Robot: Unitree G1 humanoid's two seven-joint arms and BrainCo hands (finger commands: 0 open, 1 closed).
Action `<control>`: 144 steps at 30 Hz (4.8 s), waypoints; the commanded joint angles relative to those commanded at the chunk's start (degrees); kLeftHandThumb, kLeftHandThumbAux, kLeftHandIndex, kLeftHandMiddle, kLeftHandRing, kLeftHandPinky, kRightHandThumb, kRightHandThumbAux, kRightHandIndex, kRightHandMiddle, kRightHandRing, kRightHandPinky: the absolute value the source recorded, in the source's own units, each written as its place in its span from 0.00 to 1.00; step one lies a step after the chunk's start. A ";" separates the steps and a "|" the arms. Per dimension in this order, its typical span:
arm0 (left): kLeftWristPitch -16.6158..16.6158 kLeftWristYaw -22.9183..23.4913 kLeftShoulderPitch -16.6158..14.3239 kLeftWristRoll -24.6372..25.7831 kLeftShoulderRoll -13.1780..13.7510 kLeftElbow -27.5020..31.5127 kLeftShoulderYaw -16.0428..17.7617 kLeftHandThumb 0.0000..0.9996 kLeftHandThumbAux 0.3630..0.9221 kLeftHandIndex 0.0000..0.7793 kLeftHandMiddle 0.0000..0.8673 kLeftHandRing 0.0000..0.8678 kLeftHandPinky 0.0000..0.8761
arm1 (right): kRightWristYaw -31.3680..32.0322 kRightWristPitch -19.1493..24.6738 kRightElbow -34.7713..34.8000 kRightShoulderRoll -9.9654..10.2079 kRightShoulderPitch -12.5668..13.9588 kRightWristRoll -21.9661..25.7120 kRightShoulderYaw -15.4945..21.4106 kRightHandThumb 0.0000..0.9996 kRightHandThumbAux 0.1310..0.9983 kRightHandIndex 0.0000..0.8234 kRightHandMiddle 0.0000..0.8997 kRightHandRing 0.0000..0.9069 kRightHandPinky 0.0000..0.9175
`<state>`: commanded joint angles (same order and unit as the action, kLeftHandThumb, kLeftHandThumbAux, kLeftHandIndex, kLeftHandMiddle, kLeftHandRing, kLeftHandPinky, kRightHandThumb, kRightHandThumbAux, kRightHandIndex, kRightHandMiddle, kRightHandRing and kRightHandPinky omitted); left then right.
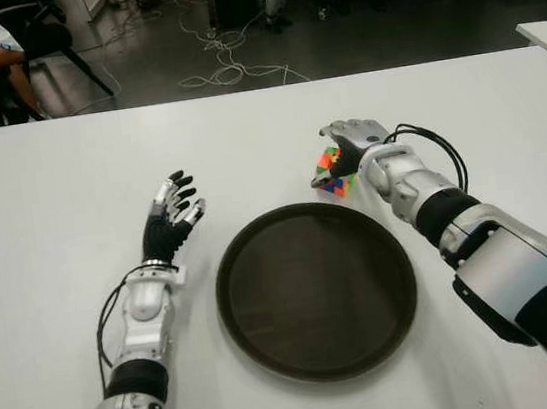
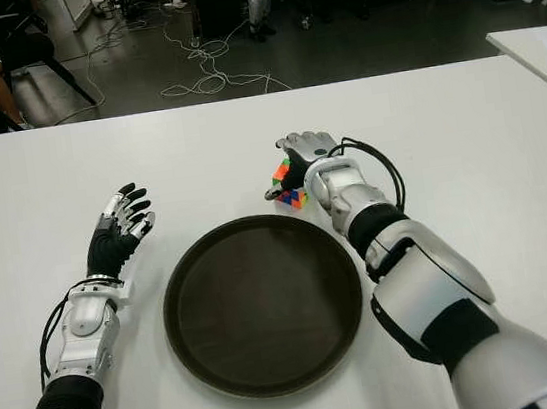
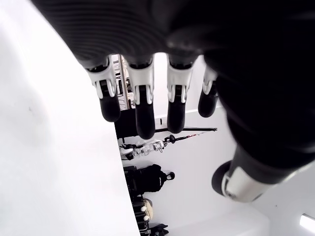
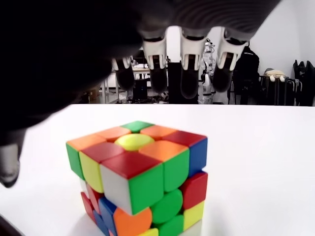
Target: Pick up the Rubik's Cube and put it in the plate
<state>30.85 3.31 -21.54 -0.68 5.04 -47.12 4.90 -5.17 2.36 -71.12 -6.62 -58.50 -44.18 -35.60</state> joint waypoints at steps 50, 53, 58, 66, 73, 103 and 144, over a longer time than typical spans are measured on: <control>-0.28 0.51 -0.24 0.11 0.43 -1.05 0.37 0.06 0.54 0.15 0.20 0.17 0.13 | 0.62 1.22 -2.36 1.76 0.55 0.02 -1.39 0.00 0.40 0.08 0.12 0.12 0.16; -0.24 0.36 -0.36 -0.05 0.53 -1.35 0.37 0.05 0.54 0.15 0.20 0.17 0.14 | 0.31 1.55 -2.29 1.74 0.56 0.31 -1.02 0.00 0.40 0.08 0.12 0.12 0.17; 0.21 0.48 -0.33 -0.04 0.58 -1.56 0.39 0.06 0.55 0.15 0.20 0.18 0.15 | -0.52 1.57 -2.28 1.43 0.57 0.50 -0.57 0.00 0.40 0.09 0.13 0.14 0.20; 0.45 0.98 -0.02 0.18 0.46 -0.89 0.40 0.07 0.57 0.14 0.20 0.18 0.13 | -1.22 1.58 -2.41 1.21 0.24 0.51 -0.12 0.00 0.38 0.10 0.12 0.16 0.22; 0.51 1.11 -0.67 0.37 0.71 -2.40 0.71 0.07 0.56 0.13 0.19 0.17 0.13 | -1.20 2.20 -2.39 1.15 -0.02 0.49 0.35 0.00 0.37 0.09 0.11 0.13 0.15; 0.79 1.35 -0.13 0.37 0.64 -1.21 0.34 0.07 0.54 0.14 0.20 0.18 0.16 | -5.10 -0.40 -2.82 1.25 1.37 -0.38 -0.55 0.00 0.37 0.09 0.10 0.14 0.21; -1.30 1.96 0.49 1.11 0.71 0.85 0.62 0.08 0.59 0.14 0.21 0.18 0.14 | -7.43 0.12 -4.10 1.22 1.48 0.29 -0.58 0.00 0.38 0.10 0.14 0.17 0.25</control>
<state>29.56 5.27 -21.05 0.43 5.75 -46.28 5.52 -12.59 2.48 -75.22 -5.40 -57.02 -43.89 -36.18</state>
